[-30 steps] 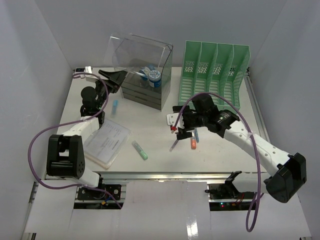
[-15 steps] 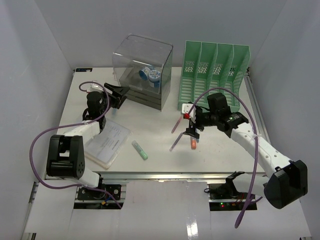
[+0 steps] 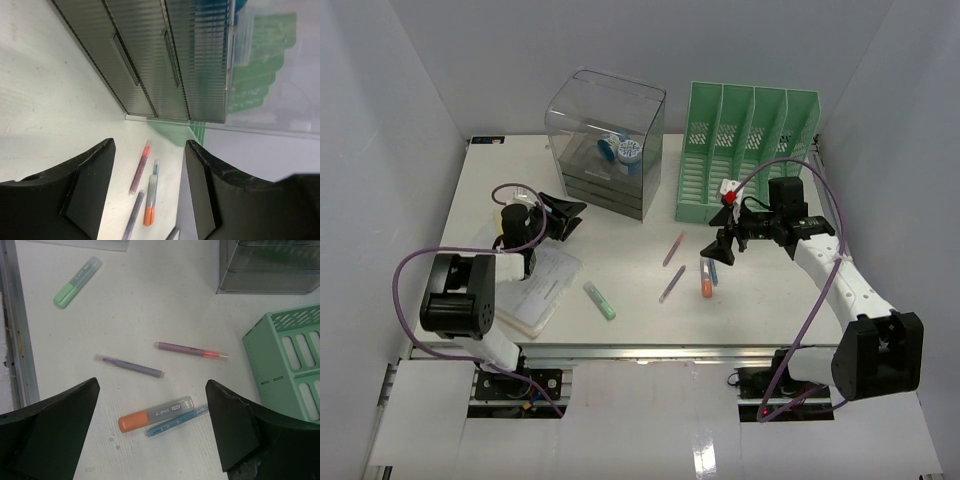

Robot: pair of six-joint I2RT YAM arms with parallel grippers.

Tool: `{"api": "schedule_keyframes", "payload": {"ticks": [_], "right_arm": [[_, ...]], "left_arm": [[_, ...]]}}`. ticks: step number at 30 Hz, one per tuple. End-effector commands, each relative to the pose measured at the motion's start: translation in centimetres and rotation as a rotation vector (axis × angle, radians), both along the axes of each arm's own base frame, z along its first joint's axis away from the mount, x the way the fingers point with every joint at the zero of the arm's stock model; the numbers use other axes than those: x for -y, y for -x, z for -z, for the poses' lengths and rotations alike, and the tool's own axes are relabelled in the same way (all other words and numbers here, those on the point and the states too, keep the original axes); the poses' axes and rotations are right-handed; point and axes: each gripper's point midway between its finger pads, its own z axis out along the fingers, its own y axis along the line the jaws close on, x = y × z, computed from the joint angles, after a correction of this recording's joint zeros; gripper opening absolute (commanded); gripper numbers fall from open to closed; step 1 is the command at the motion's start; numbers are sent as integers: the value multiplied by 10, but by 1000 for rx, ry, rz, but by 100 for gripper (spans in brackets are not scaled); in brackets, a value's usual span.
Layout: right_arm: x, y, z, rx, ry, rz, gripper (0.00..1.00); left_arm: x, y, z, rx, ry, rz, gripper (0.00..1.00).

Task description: Organize the desk

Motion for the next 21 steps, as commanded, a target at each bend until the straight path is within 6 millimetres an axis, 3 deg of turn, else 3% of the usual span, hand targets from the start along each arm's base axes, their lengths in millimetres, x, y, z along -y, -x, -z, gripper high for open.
{"api": "schedule_keyframes", "payload": {"ticks": [1,12,21], "right_arm": [[5,4,-20,-27,-158,-63,99],[16,7,-16,-13,-175,-47,95],[16,7,-13,-20,-178,-49,94]], "left_arm": [[20,-5,-21,195,82,156,66],[20,-48,-19,271,113,129,64],[20,-67,-16,262,122,121,61]]}}
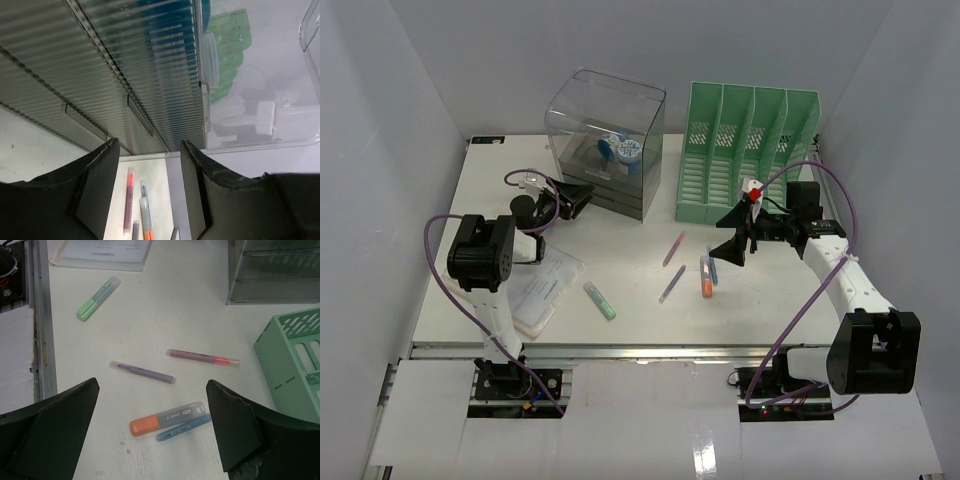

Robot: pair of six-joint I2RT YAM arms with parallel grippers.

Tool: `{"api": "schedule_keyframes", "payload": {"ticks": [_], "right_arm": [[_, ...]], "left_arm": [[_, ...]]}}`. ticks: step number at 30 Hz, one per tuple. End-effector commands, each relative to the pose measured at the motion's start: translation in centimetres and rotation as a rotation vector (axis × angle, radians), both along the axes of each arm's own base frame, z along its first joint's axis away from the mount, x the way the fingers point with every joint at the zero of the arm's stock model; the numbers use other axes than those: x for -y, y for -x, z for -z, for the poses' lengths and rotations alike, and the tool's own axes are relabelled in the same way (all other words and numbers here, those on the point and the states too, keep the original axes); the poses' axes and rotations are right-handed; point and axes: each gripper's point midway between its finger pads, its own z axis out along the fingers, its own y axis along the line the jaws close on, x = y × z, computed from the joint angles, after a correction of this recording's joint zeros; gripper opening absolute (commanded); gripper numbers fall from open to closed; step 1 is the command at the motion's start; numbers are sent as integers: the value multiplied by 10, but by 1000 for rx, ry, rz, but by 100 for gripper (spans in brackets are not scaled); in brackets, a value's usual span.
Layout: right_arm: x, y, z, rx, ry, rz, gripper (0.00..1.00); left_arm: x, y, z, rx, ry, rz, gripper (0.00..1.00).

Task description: Organize the desk

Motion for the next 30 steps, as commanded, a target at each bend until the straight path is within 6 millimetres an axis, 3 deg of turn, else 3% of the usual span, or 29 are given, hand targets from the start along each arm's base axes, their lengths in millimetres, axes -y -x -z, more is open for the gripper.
{"api": "schedule_keyframes", "payload": {"ticks": [1,16,30], "right_arm": [[-1,3,-8,41,-27,-22,94],[0,4,-7,31,-45,-30,94],[1,5,-5,25,-48,-30,93]], "left_arm": [[-1,-10,-9,32,10,0,59],[0,-28,-5,5,30,0,43],[0,-34,2,-5,44,2,17]]}}
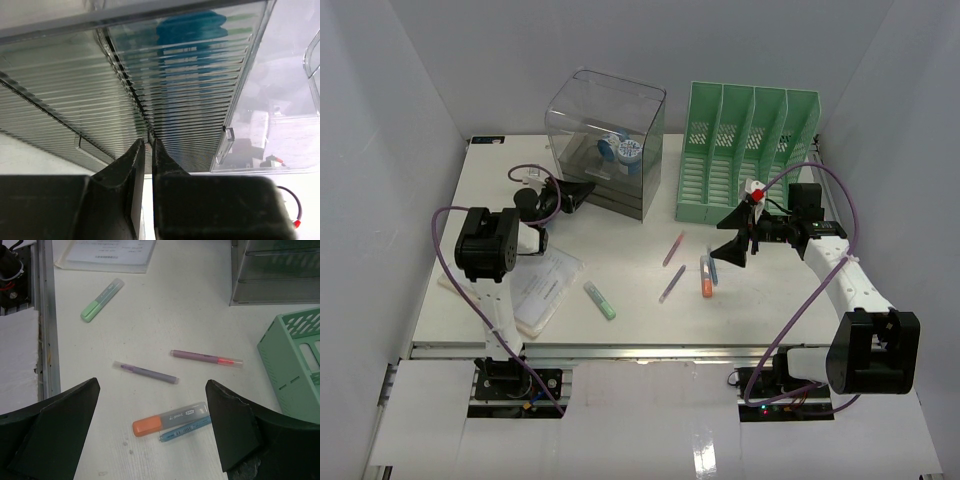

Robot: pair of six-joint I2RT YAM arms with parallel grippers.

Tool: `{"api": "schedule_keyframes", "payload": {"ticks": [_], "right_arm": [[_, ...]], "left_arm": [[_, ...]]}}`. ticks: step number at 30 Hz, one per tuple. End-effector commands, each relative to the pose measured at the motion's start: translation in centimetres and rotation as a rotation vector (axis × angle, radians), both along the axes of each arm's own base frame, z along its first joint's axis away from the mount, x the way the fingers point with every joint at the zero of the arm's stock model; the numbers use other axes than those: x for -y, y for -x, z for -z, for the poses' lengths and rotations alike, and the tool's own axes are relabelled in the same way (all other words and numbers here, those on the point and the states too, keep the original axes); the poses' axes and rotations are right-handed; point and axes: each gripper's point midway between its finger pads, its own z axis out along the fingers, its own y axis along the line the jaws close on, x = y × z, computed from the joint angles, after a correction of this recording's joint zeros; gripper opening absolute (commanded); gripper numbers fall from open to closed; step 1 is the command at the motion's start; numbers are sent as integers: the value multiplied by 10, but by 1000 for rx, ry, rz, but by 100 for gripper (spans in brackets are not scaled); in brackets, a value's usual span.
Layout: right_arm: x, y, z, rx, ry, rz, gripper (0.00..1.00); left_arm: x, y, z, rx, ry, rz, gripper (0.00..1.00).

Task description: Organize the desk

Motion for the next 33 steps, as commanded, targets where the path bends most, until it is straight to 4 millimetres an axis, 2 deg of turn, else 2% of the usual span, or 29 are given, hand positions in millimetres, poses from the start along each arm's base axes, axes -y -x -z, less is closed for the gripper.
{"api": "schedule_keyframes", "payload": {"ticks": [1,3,7,11,13,15,19,26,30,33], "right_arm": [[-1,2,-5,33,-26,-23,93],[-1,2,-6,35,-26,-21,93],[1,2,-5,34,-24,-16,93],[2,2,-3,33,-21,-12,93],[3,1,-3,34,-18,-6,93],[3,0,-1,29,-15,-5,93],[4,0,2,23,-6,4,93],[5,-2,6,16,4,13,93],[6,-3,8,0,11,23,93],[7,-5,11,-12,18,35,93]], "left_arm": [[-1,-4,-9,39,-2,3,14],[-1,-1,-10,46,2,8,7],[-1,10,-11,57,0,21,2],[0,33,-13,71,-15,36,0],[-1,48,-6,58,-28,43,0],[-2,59,-10,68,-39,44,0],[-9,83,-1,47,-70,30,0],[-18,98,-5,46,-103,11,1],[-20,99,-8,40,-117,9,8],[-22,99,-7,16,-125,11,34]]}}
